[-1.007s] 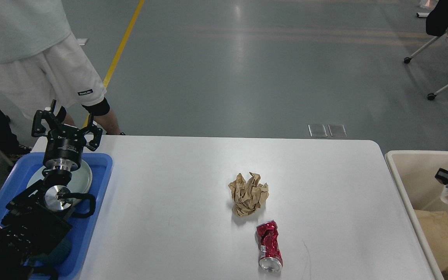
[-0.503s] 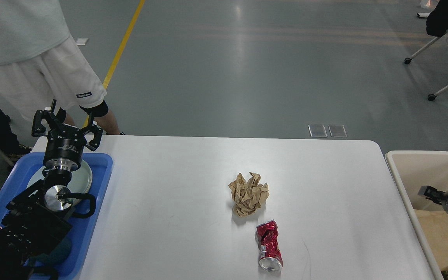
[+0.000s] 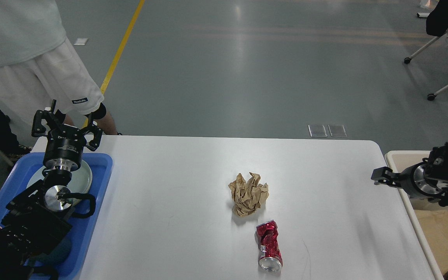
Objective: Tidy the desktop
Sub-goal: 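Move the right gripper down over the red crushed can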
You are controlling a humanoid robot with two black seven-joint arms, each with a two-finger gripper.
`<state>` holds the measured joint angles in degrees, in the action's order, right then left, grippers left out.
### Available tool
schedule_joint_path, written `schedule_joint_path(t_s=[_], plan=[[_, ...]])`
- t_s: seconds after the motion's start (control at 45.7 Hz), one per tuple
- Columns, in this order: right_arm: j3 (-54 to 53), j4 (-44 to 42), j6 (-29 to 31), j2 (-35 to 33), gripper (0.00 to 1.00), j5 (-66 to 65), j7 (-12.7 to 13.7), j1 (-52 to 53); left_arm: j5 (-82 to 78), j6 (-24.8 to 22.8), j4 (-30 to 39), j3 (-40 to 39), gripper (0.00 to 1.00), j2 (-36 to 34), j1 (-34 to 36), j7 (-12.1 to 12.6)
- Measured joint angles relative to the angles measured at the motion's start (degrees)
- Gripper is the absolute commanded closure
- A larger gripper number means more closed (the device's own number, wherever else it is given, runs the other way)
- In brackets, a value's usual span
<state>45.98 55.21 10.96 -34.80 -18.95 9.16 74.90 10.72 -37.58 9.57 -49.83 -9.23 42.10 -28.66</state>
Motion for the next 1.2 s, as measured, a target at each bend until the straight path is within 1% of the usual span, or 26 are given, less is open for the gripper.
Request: schedule_joint_path(t_s=[0.044, 0.066, 0.109, 0.197, 0.284, 0.35, 0.438, 0.613, 0.678, 0.788, 1.029, 1.204], plan=[[0.14, 3.42, 1.28, -0.26, 0.00, -0.27, -0.01, 2.96, 0.00, 0.00, -0.01, 0.00, 0.04, 0.00, 0.00, 0.00], [0.16, 6.66, 3.39, -0.37, 0.00, -0.64, -0.01, 6.00, 0.00, 0.00, -0.01, 0.00, 0.04, 0.00, 0.00, 0.00], [0.06, 9.02, 5.55, -0.37, 0.00, -0.87, -0.01, 8.40, 0.00, 0.00, -0.01, 0.00, 0.04, 0.00, 0.00, 0.00], [-0.49, 14.05, 12.51, 0.12, 0.00, -1.04, -0.01, 14.26, -0.01, -0.01, -0.01, 0.00, 0.04, 0.00, 0.00, 0.00], [-1.33, 17.44, 18.00, 1.95, 0.00, -1.09, 0.05, 18.92, 0.00, -0.01, -0.01, 0.00, 0.04, 0.00, 0.00, 0.00], [-1.73, 18.64, 19.66, 4.45, 0.00, -1.08, 0.08, 20.66, 0.00, -0.02, -0.01, 0.00, 0.04, 0.00, 0.00, 0.00], [-1.98, 19.28, 20.50, 9.70, 0.00, -0.95, 0.09, 21.62, 0.00, -0.04, 0.00, 0.00, 0.04, 0.00, 0.00, 0.00], [-2.14, 18.88, 19.63, 18.65, 0.00, -0.77, 0.17, 19.13, 0.00, -0.04, 0.00, 0.00, 0.04, 0.00, 0.00, 0.00], [-2.22, 18.62, 18.15, 21.06, 0.00, -0.62, 0.22, 17.13, 0.00, -0.04, 0.00, 0.00, 0.04, 0.00, 0.00, 0.00], [-2.27, 18.10, 13.77, 24.33, 0.00, -0.57, 0.24, 14.03, 0.00, -0.04, 0.02, 0.00, 0.04, 0.00, 0.00, 0.01], [-2.21, 14.65, 7.53, 28.37, 0.00, -0.31, 0.32, 7.52, 0.00, -0.04, 0.02, 0.00, 0.04, 0.00, 0.00, 0.01], [-2.19, 13.35, 4.59, 29.31, 0.00, -0.24, 0.33, 4.38, 0.00, -0.04, 0.02, 0.00, 0.04, 0.00, 0.00, 0.00]])
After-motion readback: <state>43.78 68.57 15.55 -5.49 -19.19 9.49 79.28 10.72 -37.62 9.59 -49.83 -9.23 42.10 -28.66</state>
